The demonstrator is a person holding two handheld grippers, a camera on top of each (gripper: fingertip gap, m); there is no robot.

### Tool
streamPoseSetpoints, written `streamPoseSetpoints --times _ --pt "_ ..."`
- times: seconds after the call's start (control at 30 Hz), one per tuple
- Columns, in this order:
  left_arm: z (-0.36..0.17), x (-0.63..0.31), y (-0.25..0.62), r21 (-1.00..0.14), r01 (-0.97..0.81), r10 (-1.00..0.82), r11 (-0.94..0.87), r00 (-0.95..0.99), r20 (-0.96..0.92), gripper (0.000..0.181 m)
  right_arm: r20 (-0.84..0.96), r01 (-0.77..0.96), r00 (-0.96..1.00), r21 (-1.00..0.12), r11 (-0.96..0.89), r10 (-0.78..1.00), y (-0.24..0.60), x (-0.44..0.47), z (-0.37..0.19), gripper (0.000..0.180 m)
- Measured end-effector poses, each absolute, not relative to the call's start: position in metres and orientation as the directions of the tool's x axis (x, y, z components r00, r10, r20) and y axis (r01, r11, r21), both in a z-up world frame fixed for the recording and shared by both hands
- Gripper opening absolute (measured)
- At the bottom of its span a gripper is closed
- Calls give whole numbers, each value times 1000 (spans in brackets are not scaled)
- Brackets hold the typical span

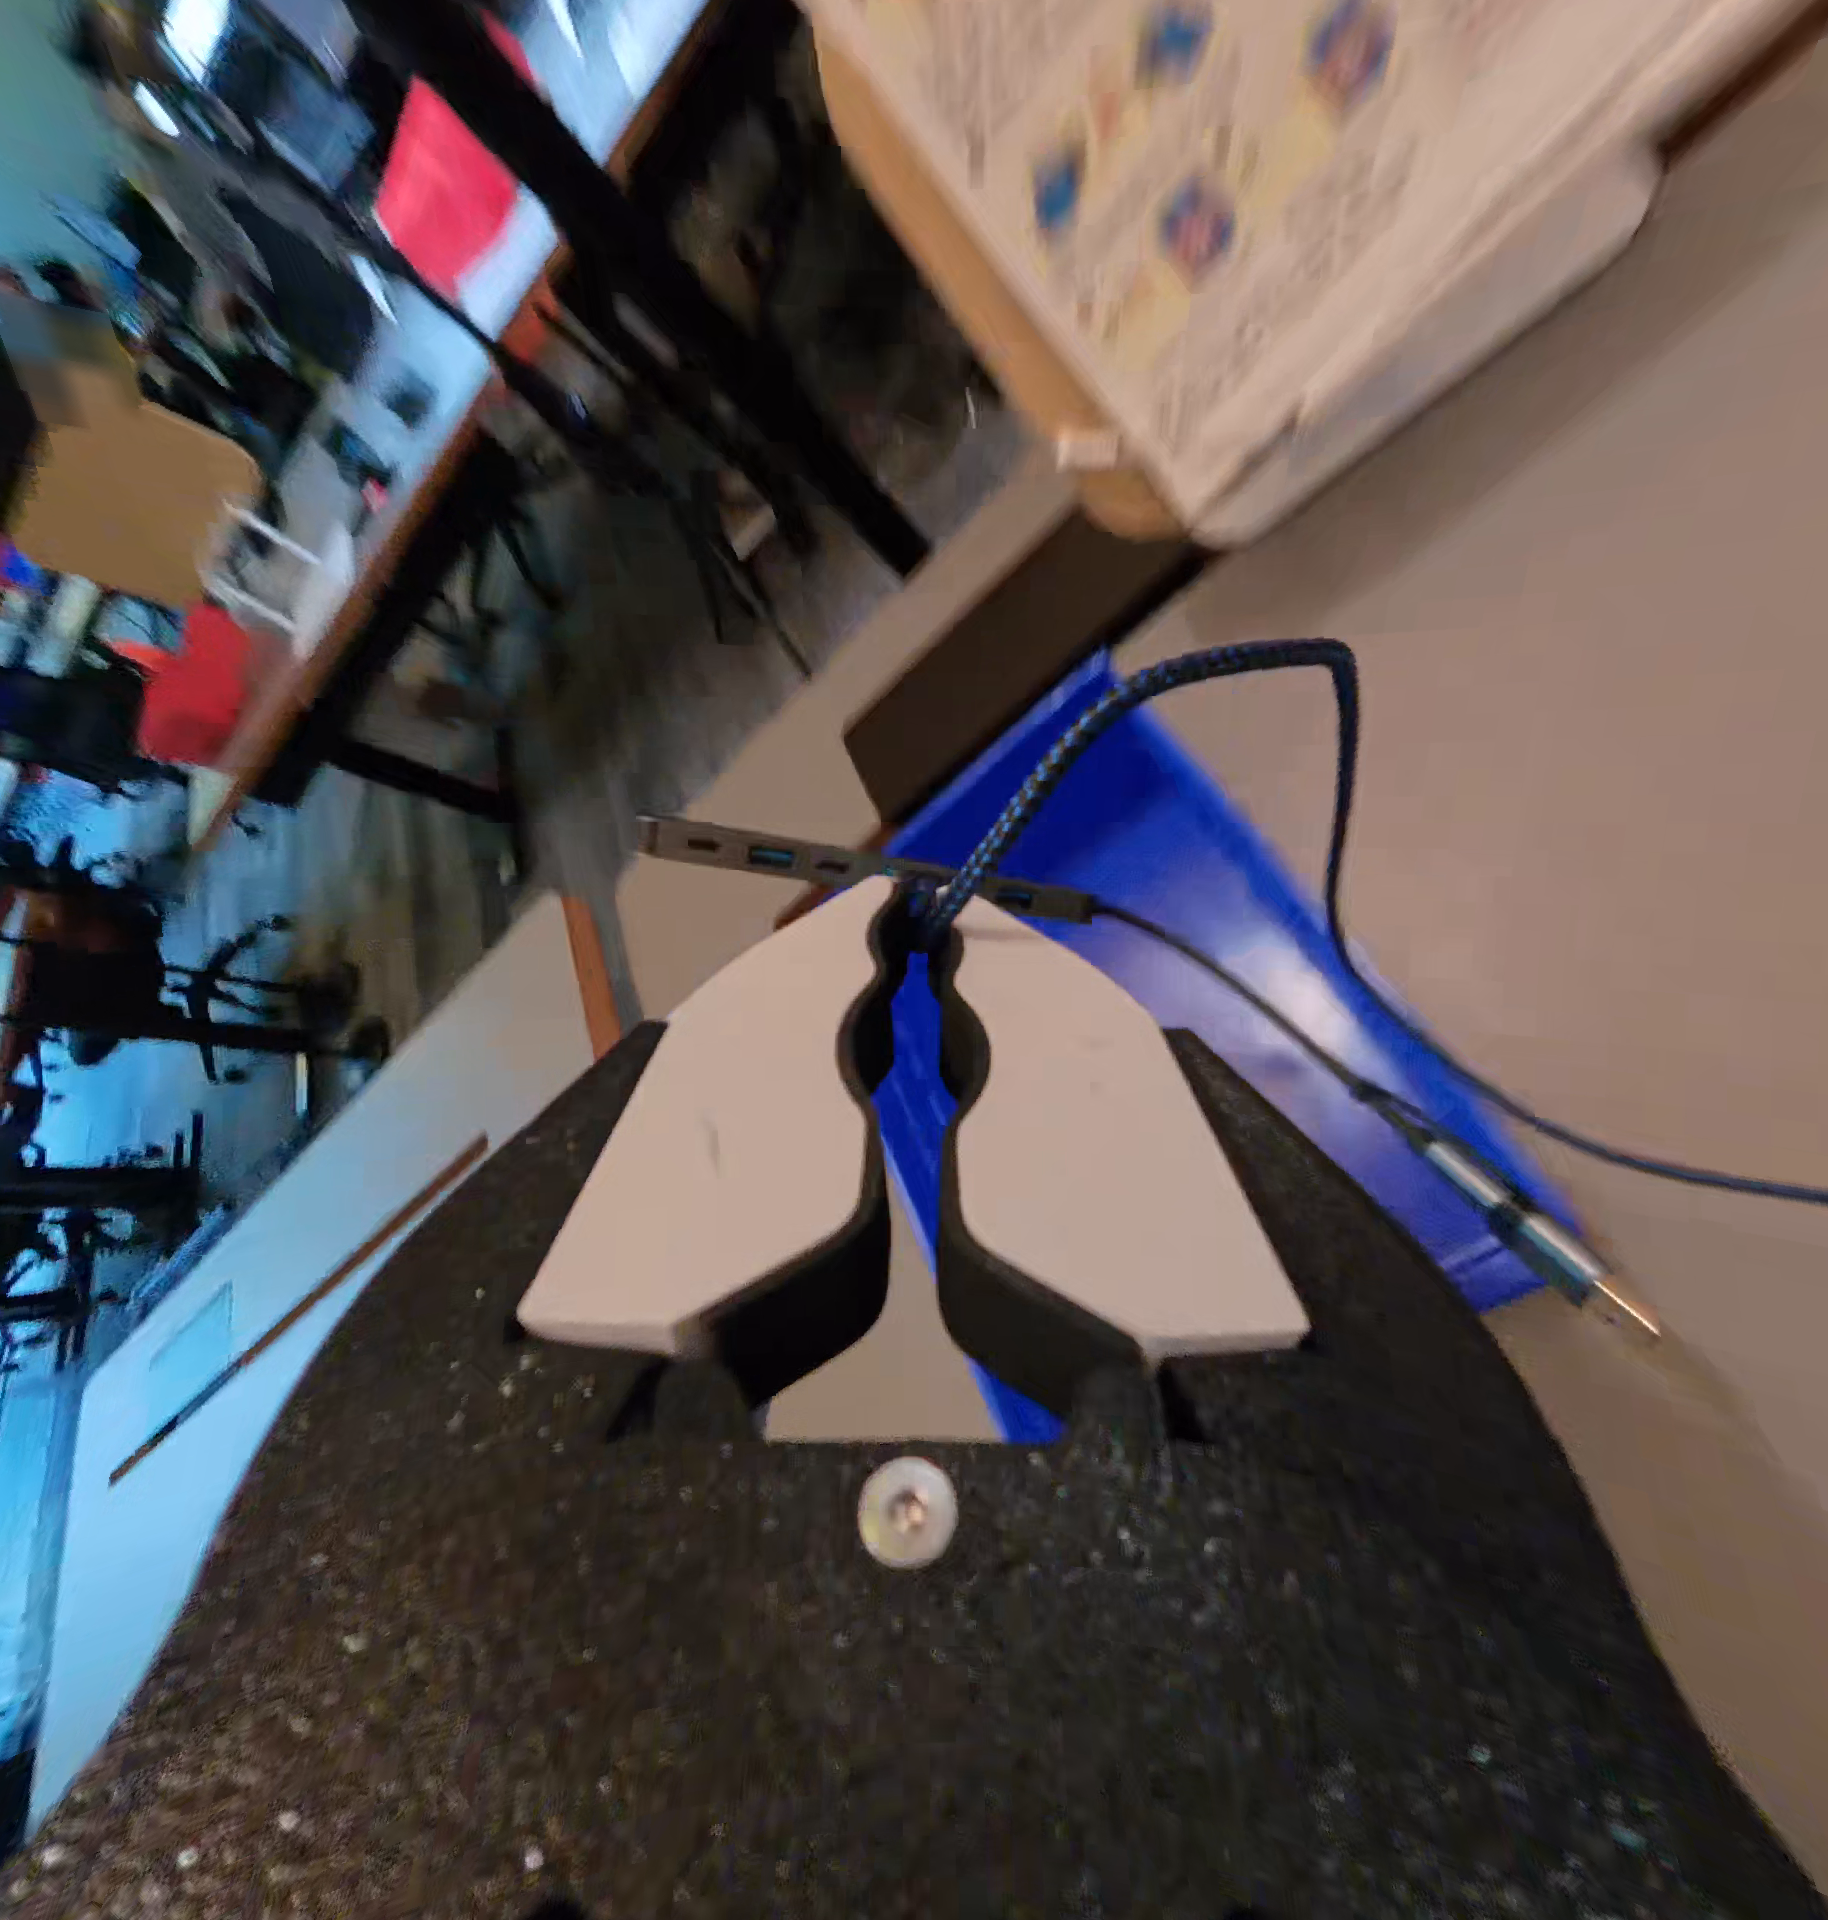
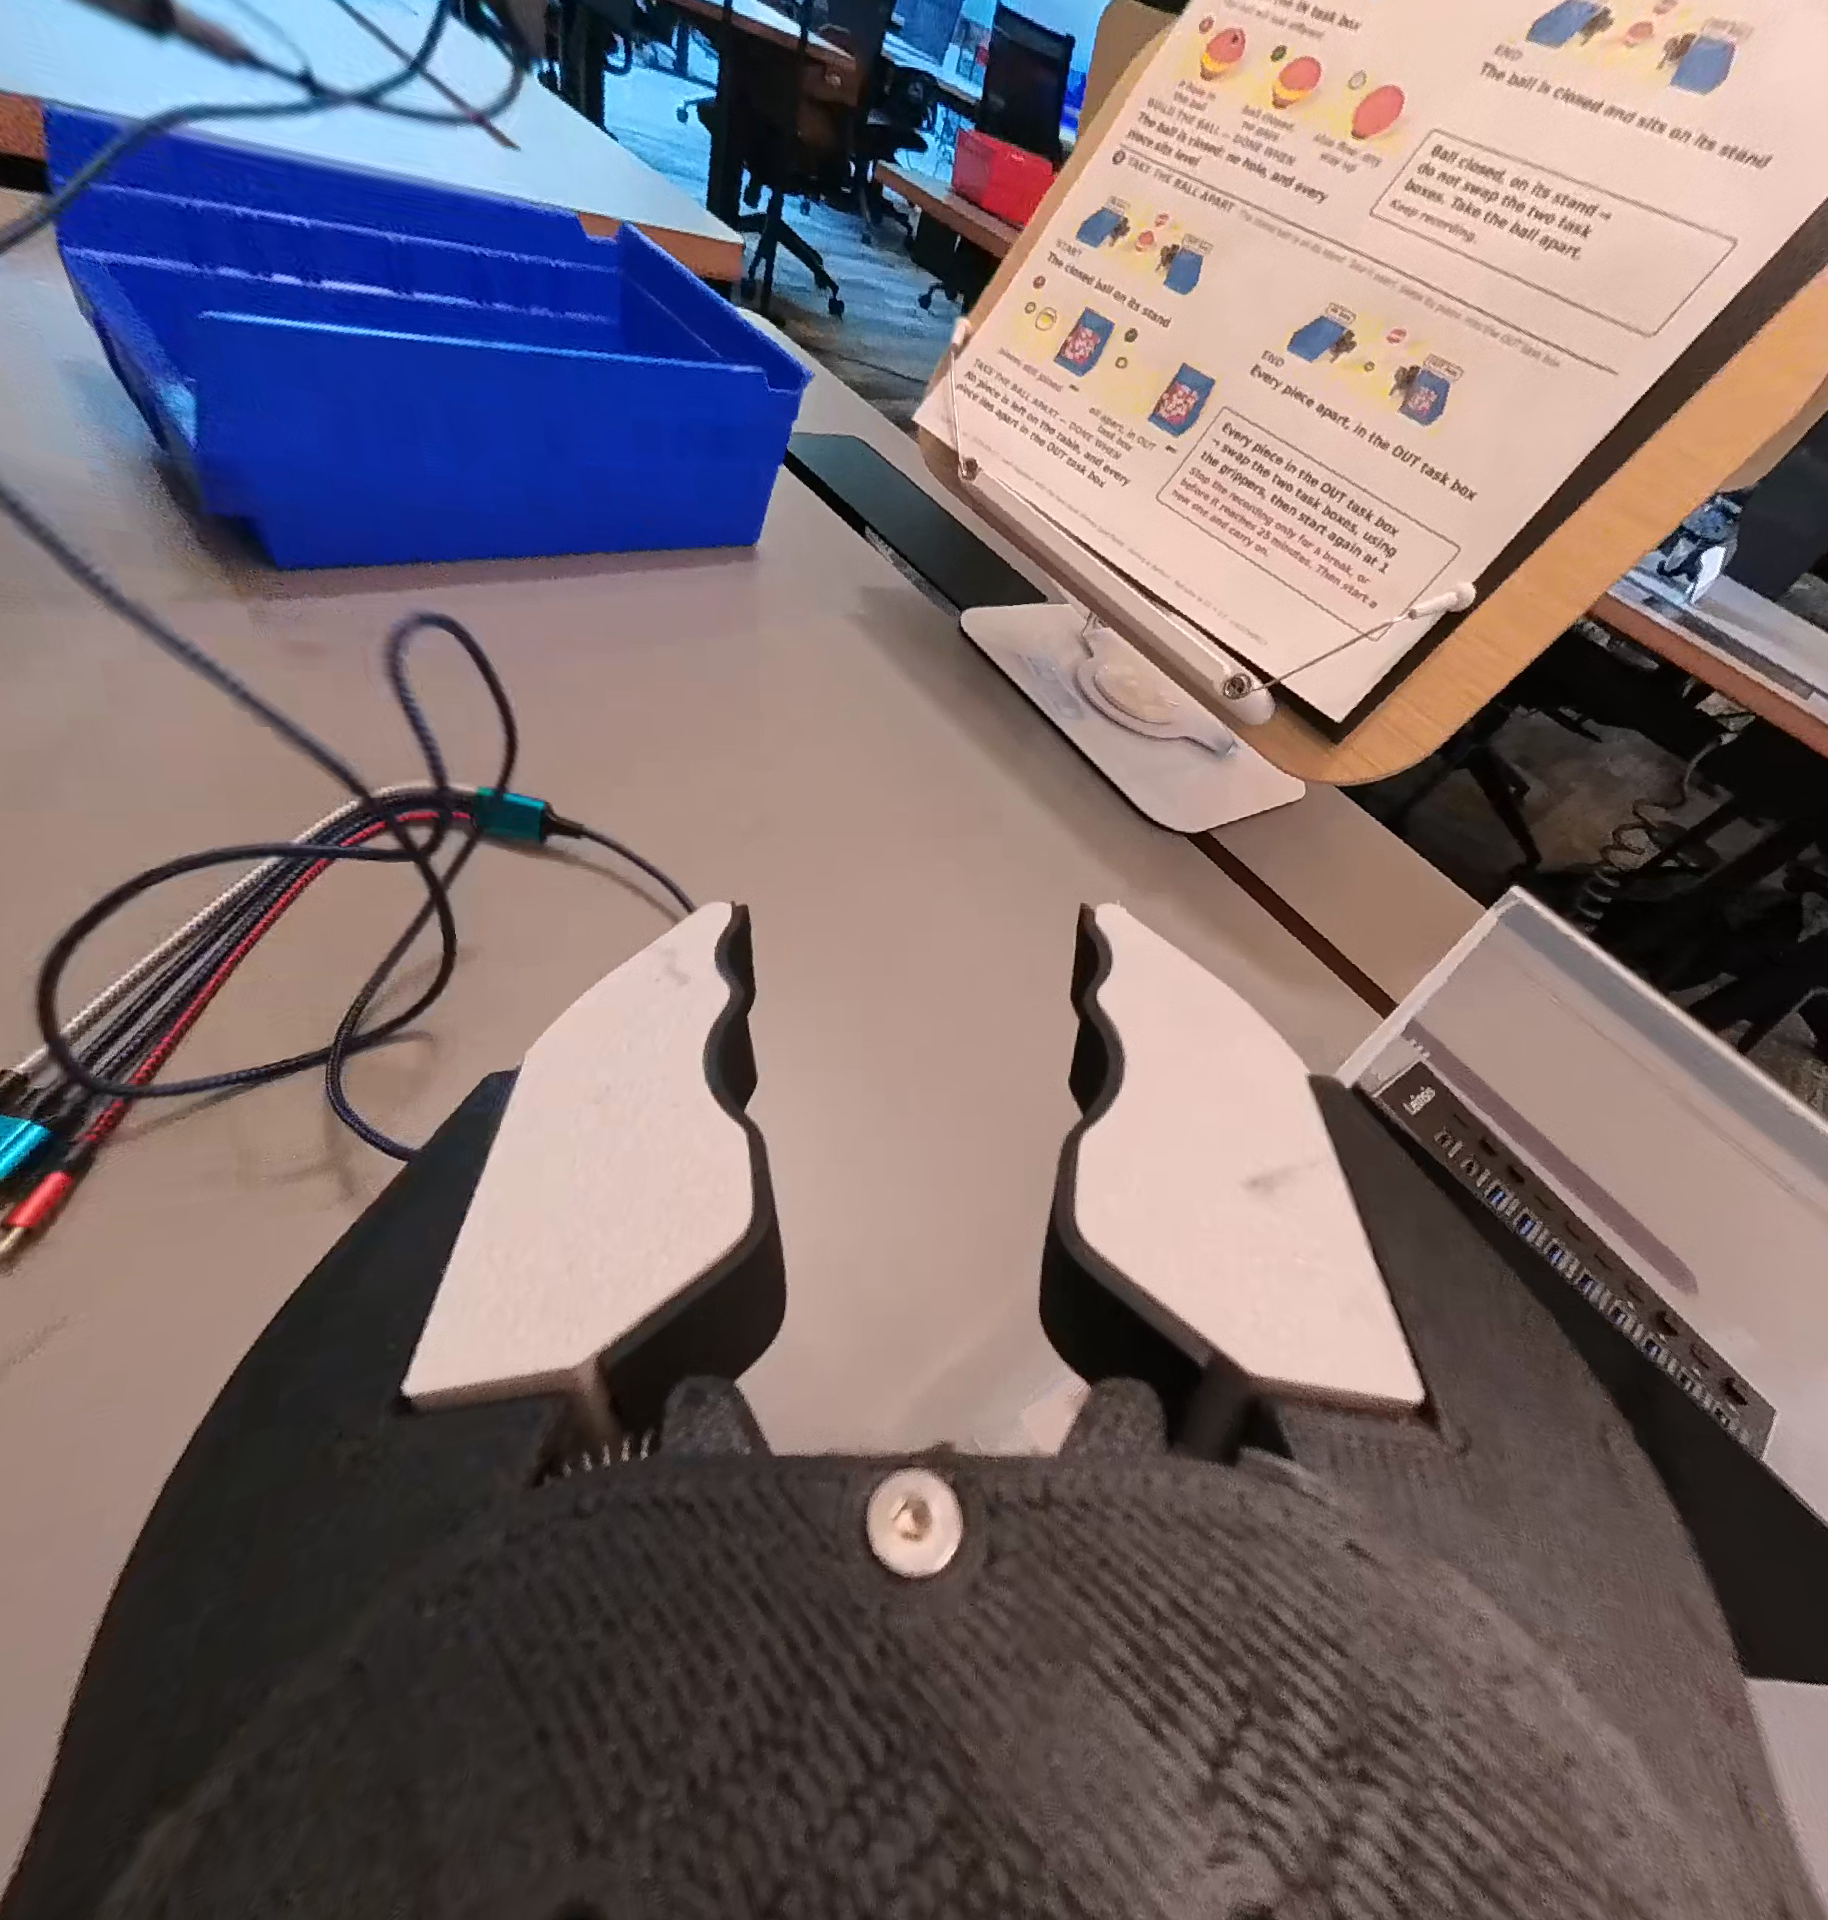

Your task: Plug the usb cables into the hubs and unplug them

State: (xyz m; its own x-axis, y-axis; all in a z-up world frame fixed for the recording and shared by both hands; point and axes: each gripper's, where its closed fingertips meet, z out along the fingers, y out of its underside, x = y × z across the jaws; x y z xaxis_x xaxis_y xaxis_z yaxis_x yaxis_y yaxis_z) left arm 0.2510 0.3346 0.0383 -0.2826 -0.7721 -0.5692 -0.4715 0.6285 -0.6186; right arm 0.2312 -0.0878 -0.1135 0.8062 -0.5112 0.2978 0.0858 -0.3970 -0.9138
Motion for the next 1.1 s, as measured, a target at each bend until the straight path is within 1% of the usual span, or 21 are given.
streamPoseSetpoints --times 0.03,0.1,0.2,0.27,0.33,0.43,0.53,0.63,0.7,0.8,0.93,1.0,1.03,1.07,1.1 --pt "57 246 316 -658 -426 -781 621 -264 -566 2 304 96 803 -915 -391 -513 -87 230 -110 59" --pt "79 236 278 -709 -368 -799 601 -246 -550 2 312 117 798 -919 -376 -515 -85 226 -101 59" --pt "74 223 222 -761 -297 -816 577 -256 -518 2 304 140 799 -933 -332 -519 -79 218 -85 59" --pt "45 215 184 -800 -264 -834 539 -304 -461 2 302 165 808 -940 -299 -506 -73 210 -75 59" --pt "4 210 153 -843 -250 -858 476 -345 -381 2 307 184 822 -940 -286 -479 -66 201 -70 60" --pt "-71 201 122 -876 -305 -887 375 -394 -243 2 319 201 837 -935 -292 -445 -52 192 -72 60" --pt "-125 183 114 -874 -376 -911 306 -381 -155 2 320 206 872 -926 -316 -370 -30 177 -83 60" --pt "-164 160 127 -831 -438 -922 342 -329 -205 2 304 191 917 -902 -387 -257 -2 159 -106 61" --pt "-187 141 134 -799 -482 -919 360 -333 -213 2 296 189 935 -883 -429 -197 18 147 -120 61" --pt "-211 118 143 -762 -522 -914 383 -335 -230 2 342 250 933 -837 -487 -108 46 129 -141 62" --pt "-237 89 110 -730 -564 -875 386 -474 -96 9 440 326 898 -671 -666 -3 52 125 -181 65" --pt "-240 76 78 -731 -546 -807 409 -590 -11 26 445 327 895 -629 -705 18 45 128 -188 64" --pt "-237 67 57 -747 -515 -745 420 -666 40 23 458 311 889 -619 -721 -9 38 136 -187 63" --pt "-231 57 34 -777 -467 -660 422 -746 90 26 475 277 878 -609 -743 -62 27 148 -184 64" --pt "-224 48 17 -804 -420 -588 420 -801 112 40 485 227 866 -600 -767 -124 13 162 -180 65"
